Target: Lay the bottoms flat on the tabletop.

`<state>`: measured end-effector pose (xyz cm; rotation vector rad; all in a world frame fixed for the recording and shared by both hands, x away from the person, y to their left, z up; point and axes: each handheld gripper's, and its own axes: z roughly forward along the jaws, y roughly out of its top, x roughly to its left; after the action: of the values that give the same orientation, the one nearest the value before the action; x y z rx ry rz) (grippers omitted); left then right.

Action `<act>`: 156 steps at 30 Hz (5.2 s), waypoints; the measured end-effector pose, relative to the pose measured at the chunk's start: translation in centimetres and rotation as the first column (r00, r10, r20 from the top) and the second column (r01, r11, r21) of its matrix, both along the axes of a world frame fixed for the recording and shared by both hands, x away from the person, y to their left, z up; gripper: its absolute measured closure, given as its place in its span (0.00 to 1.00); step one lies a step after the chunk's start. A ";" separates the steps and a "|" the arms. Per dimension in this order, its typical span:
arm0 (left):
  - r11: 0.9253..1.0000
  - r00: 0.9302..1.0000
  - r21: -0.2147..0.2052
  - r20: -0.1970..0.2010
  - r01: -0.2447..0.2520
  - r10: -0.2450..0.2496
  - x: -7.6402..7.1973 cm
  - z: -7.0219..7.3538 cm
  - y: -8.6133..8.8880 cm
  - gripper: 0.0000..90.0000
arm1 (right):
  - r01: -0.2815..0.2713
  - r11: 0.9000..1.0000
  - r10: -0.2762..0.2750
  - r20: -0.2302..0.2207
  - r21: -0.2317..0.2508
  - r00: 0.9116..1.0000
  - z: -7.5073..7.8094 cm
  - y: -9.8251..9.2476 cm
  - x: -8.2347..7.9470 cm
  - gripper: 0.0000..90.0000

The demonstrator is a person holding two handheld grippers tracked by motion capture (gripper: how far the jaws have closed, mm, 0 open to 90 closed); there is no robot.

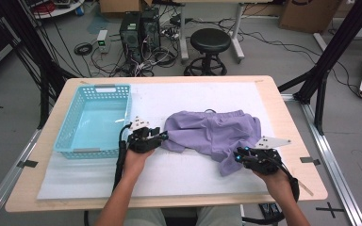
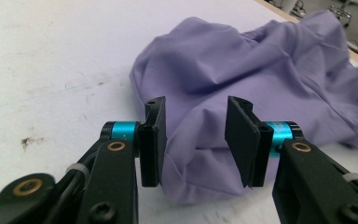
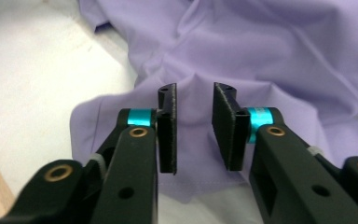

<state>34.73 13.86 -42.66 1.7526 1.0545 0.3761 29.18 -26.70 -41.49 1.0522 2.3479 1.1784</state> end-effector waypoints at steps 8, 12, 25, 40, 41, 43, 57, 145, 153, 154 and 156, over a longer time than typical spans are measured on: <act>0.999 0.997 0.010 0.061 0.044 -0.044 -3.6 0.2 -0.1 0.64 | 0.024 0.999 -0.026 0.048 0.033 0.999 0.5 -0.3 -0.7 0.75; 0.993 0.993 0.033 0.000 0.116 -0.116 -2.8 -0.7 -1.9 0.63 | 0.033 0.998 -0.036 0.049 0.058 0.998 0.5 -0.4 -0.3 0.74; 0.965 0.979 0.193 -0.129 0.179 -0.156 -0.3 -2.3 -5.9 0.73 | 0.053 0.996 -0.057 0.053 0.072 0.997 0.4 -1.5 -0.2 0.73; 0.958 0.956 0.022 -0.072 0.286 -0.284 -4.4 -0.5 0.5 0.96 | 0.100 0.991 -0.105 0.050 0.092 0.993 0.5 -2.6 -0.9 0.73; 0.958 0.957 0.014 -0.060 0.287 -0.285 -4.7 -0.4 0.9 0.96 | 0.103 0.990 -0.108 0.052 0.092 0.993 0.5 -2.6 -0.9 0.73; 0.956 0.955 0.003 -0.043 0.293 -0.292 -5.4 -0.1 1.7 0.96 | 0.107 0.990 -0.113 0.053 0.095 0.992 0.5 -2.7 -0.9 0.73; 0.946 0.955 -0.125 0.054 0.298 -0.293 -8.4 1.7 7.7 0.96 | 0.154 0.984 -0.156 0.027 0.088 0.987 0.2 -3.5 -0.7 0.73; 0.970 0.984 0.199 -0.137 0.137 -0.111 7.5 -2.3 -5.4 0.90 | 0.157 0.978 -0.177 -0.156 -0.134 0.972 -2.2 -3.5 13.8 0.64; 0.993 0.994 0.107 -0.096 0.056 -0.046 9.0 -0.7 -4.4 0.97 | 0.178 0.973 -0.201 -0.162 -0.149 0.966 -0.4 -3.7 15.5 0.97; 0.995 0.996 0.094 -0.083 0.042 -0.034 9.5 -0.1 -4.4 0.97 | 0.181 0.974 -0.200 -0.145 -0.137 0.969 0.0 -3.6 15.7 0.97; 0.994 0.998 0.109 -0.065 0.029 -0.022 10.3 1.0 -4.6 0.97 | 0.175 0.974 -0.195 -0.135 -0.143 0.972 0.7 -3.2 16.5 0.97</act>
<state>45.04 9.30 -41.71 1.8845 1.0727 0.3706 45.72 -29.93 -40.80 1.3198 2.3374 0.8952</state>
